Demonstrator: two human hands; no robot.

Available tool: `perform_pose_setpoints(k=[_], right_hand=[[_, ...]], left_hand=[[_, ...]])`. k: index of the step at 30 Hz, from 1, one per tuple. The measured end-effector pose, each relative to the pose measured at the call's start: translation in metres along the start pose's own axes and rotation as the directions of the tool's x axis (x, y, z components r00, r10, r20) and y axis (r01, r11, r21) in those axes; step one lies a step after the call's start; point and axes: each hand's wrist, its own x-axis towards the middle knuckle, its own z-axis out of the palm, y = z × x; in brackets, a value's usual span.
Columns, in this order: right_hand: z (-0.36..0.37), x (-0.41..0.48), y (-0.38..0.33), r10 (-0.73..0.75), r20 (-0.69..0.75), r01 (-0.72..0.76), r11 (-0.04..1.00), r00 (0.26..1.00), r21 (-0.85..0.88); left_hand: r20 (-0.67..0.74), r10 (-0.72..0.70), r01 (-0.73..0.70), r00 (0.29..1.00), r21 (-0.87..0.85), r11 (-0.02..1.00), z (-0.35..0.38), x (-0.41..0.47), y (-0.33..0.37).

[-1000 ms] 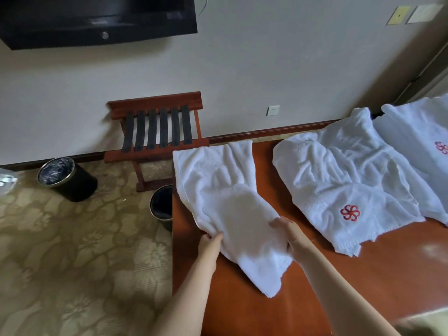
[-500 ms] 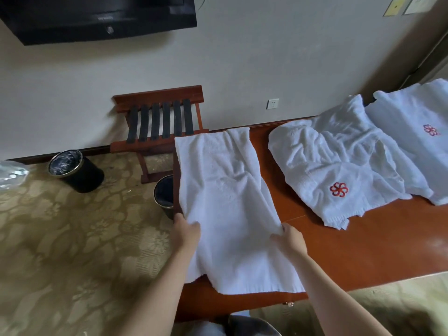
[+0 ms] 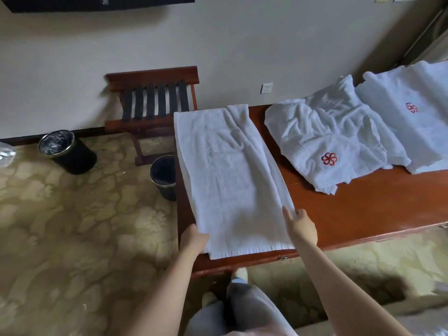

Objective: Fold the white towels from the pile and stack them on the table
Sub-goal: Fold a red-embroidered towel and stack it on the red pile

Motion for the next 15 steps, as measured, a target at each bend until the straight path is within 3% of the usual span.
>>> perform_pose_setpoints(k=[4, 8, 12, 15], right_hand=[[-0.018, 0.001, -0.006, -0.067, -0.178, 0.083, 0.993, 0.982, 0.081], [-0.039, 0.012, 0.012, -0.095, -0.266, 0.079, 0.994, 0.959, -0.070], [-0.053, 0.025, 0.043, -0.148, -0.116, 0.093, 0.919, 0.982, -0.382], [-0.051, 0.025, 0.059, -0.170, -0.007, 0.148, 0.875, 0.985, -0.461]], left_hand=[[-0.062, 0.040, -0.042, 0.997, -0.033, 0.999, 0.003, -0.013, 0.000], [-0.128, 0.028, -0.030, 0.991, -0.008, 1.000, 0.005, -0.023, 0.001], [-0.166, -0.035, 0.059, 0.986, 0.142, 0.988, 0.018, -0.037, -0.006], [-0.233, -0.076, 0.124, 0.970, 0.197, 0.973, 0.033, -0.052, -0.007]])
